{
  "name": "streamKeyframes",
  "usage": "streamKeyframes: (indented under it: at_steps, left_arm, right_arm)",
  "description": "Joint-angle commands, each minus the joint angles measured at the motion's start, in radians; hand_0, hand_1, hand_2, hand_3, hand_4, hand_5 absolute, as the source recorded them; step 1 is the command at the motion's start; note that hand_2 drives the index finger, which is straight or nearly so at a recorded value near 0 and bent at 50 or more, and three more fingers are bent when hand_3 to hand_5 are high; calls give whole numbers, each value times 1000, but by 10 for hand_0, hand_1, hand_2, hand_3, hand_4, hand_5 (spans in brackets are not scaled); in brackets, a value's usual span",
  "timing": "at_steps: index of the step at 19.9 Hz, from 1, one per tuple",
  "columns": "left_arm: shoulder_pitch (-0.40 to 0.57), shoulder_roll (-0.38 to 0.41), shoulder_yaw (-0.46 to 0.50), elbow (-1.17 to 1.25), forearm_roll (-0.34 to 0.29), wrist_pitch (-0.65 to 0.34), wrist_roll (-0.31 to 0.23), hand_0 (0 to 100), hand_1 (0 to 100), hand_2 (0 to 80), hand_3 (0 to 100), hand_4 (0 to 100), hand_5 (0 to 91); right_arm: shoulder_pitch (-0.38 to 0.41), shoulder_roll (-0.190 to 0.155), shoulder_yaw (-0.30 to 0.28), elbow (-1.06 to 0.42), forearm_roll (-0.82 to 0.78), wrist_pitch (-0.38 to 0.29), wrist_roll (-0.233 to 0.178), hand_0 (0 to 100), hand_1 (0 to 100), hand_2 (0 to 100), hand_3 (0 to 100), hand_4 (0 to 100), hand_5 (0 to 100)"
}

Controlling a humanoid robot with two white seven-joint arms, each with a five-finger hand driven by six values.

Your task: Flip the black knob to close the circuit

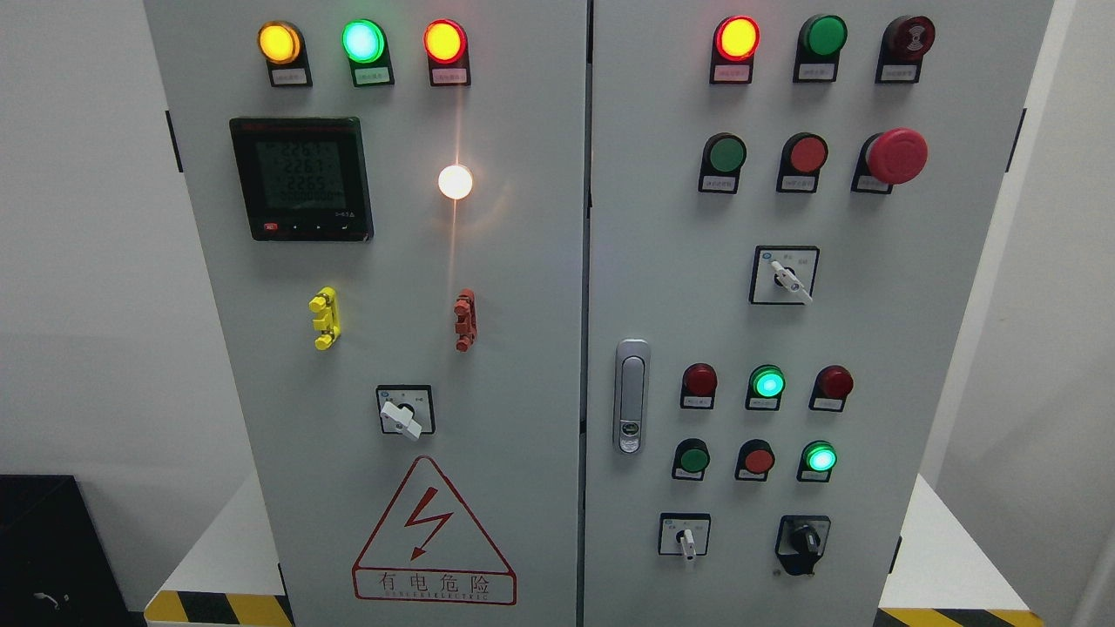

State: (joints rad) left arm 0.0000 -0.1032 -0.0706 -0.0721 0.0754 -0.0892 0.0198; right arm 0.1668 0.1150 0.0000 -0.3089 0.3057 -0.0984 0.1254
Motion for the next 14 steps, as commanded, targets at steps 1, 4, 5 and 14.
streamKeyframes:
  at_steps: [1,4,5,14]
  left_arm:
    - [6,0,0,0,0,0,0,120,556,0,0,0,0]
    - [6,0,0,0,1,0,0,120,556,0,0,0,0]
    - [6,0,0,0,0,0,0,120,556,0,0,0,0]
    - [6,0,0,0,0,0,0,120,556,0,0,0,0]
  right_arm:
    - [0,0,-17,-177,214,9,-49,0,88,34,112,24,0]
    - [0,0,-41,-254,337,11,-76,0,87,73,170,109,0]
    - [2,2,-51,-283,377,17,-78,0,87,82,188,131,0]
    - [31,2,-91,-593,607,26,-112,0,89,233,378,374,210]
